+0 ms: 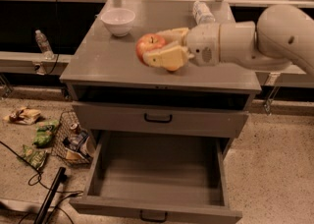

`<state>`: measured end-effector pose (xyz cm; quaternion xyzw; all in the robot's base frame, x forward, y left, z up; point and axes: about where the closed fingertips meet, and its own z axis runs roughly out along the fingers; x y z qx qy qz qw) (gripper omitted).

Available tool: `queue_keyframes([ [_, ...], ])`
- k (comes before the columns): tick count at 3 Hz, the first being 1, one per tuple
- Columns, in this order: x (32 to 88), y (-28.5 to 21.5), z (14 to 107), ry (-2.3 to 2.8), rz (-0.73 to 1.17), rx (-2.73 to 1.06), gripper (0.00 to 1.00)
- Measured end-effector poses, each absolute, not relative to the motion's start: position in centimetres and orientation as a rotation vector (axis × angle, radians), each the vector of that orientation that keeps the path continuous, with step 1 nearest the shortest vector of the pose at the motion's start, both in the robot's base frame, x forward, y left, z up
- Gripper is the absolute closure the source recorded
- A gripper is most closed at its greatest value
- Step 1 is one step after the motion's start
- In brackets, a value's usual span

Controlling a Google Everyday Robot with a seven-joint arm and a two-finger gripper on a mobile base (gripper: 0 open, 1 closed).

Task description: Place apple into middle drawer

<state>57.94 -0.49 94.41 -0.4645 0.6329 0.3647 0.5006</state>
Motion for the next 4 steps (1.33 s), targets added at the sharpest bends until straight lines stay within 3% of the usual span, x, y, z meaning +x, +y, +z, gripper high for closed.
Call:
queue_keyframes([
  [2, 49.4, 1.9, 89.4, 1.471, 1.003, -1.237, 1.0],
  [4, 47.0, 1.5, 81.4, 1.545, 0.863, -1.318, 1.0],
])
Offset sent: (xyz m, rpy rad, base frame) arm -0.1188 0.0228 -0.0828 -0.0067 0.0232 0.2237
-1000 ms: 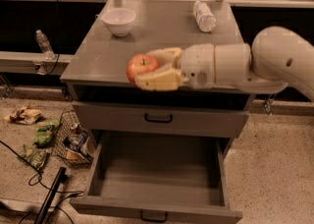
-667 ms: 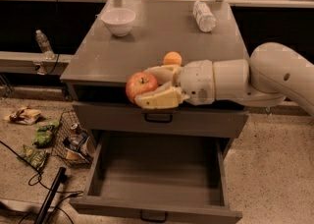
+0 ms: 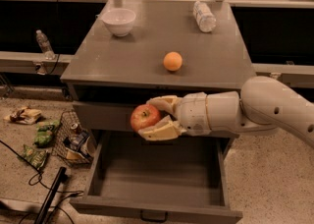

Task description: Place apple into middle drawer

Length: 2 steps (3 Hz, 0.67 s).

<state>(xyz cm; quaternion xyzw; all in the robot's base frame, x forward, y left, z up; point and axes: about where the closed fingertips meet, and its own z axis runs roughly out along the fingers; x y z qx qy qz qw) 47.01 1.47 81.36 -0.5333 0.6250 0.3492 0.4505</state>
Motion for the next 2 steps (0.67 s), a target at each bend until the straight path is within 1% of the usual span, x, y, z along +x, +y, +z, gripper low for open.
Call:
queue_keyframes([
  [1, 48.19, 0.48, 76.52, 1.587, 0.799, -1.319, 1.0],
  [2, 48.54, 0.31, 75.74, 1.594, 0.787, -1.314, 1.0],
])
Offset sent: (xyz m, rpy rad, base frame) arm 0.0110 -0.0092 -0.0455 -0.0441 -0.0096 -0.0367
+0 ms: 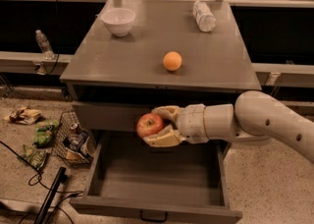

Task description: Place apple into middle drawer

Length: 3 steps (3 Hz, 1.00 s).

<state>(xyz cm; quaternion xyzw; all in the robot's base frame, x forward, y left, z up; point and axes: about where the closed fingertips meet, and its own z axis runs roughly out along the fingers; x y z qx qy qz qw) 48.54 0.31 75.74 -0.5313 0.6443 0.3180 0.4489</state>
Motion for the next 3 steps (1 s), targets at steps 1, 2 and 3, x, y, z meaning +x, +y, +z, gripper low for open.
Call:
queue_keyframes([
  [1, 48.2, 0.5, 74.7, 1.608, 0.813, -1.28, 1.0],
  [2, 46.7, 0.4, 71.8, 1.679, 0.846, -1.196, 1.0],
  [3, 44.8, -0.2, 68.6, 1.757, 0.851, -1.143, 1.0],
])
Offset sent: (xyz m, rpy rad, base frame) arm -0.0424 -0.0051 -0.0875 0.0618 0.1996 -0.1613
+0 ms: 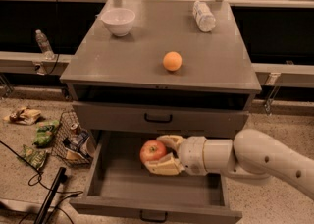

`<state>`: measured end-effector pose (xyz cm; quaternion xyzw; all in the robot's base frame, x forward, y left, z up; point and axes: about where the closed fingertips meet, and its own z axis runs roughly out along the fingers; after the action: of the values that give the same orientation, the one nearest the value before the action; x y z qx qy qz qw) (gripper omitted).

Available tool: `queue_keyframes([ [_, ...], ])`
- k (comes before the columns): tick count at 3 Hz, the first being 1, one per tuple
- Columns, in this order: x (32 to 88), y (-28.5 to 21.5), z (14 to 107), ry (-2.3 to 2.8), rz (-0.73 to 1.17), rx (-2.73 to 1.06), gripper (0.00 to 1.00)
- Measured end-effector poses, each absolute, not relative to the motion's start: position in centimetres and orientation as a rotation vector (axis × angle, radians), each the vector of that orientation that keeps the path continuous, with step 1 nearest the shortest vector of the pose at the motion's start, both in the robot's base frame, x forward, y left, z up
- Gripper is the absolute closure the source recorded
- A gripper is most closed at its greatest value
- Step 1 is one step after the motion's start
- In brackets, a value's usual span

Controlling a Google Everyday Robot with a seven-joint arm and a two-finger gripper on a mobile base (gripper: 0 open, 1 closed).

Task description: Place apple into middle drawer

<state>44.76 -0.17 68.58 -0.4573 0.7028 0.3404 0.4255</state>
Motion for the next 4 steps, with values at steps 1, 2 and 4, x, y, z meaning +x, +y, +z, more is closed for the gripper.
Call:
queue_keyframes([
  [1, 42.5, -0.7, 63.6, 1.799, 0.852, -1.12, 1.0],
  [2, 42.1, -0.8, 58.3, 1.798, 0.858, -1.145, 1.0],
  [4, 45.6, -0.1, 48.2, 1.78, 0.857, -1.248, 0.98],
])
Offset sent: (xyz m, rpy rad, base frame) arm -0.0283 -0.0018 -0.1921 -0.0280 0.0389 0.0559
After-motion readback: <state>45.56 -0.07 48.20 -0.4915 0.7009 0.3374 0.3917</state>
